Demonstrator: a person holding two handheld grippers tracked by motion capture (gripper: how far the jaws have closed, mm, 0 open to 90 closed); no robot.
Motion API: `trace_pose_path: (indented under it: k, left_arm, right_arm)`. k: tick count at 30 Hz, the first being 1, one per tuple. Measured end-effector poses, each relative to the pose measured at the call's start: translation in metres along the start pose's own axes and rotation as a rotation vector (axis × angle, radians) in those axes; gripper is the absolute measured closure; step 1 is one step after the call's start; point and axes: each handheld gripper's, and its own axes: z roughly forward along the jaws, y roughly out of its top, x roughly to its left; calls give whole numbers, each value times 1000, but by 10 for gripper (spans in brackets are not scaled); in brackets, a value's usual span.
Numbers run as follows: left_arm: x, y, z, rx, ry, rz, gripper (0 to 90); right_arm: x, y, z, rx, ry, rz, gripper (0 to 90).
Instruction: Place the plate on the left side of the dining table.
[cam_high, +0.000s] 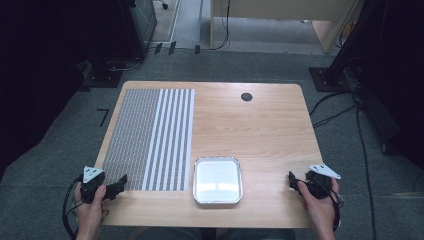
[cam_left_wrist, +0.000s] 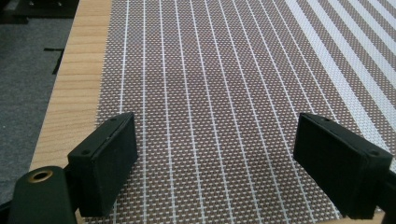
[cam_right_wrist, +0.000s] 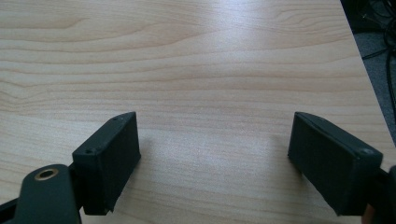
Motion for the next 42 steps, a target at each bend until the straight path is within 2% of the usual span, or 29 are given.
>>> trace_pose_path:
  k: [5,9,14,18,23,25,30,32,33,34,35,37,38,42]
  left_arm:
    - [2,1,-3,-15,5,-15,133]
    - [3,2,-6,-32,7,-34,133]
    - [0,7,-9,-42,6,-34,133]
    - [-7,17,-11,-41,16,1,133]
    - [-12,26,-14,-46,-22,-10,133]
    - [-15,30,-14,-48,-20,-5,133]
    - [-27,40,-13,-64,-37,10,132]
    - [-37,46,-11,-73,-67,10,132]
    - [-37,46,-11,-73,-67,10,132]
    - [-45,50,-9,-76,-71,27,131]
    - [-45,50,-9,-76,-71,27,132]
    - [-57,55,-4,-77,-94,42,131]
    - [-57,55,-4,-77,-94,42,130]
    - [-72,61,1,-83,-118,60,129]
  right_arm:
    - [0,0,-1,-3,-8,7,177]
    - [-3,-1,-3,-14,11,38,186]
    - [0,3,-8,-39,17,49,186]
    - [5,9,-10,-40,35,54,186]
    - [9,16,-13,-48,52,45,185]
    - [12,20,-15,-56,70,45,181]
    - [15,27,-16,-70,75,46,181]
    - [16,30,-17,-74,80,43,181]
    - [16,30,-17,-74,80,43,181]
    - [19,32,-18,-78,79,34,181]
    - [20,34,-18,-80,78,29,181]
    - [22,36,-18,-82,80,28,181]
    - [23,37,-17,-85,80,25,181]
    - [27,39,-17,-88,85,21,181]
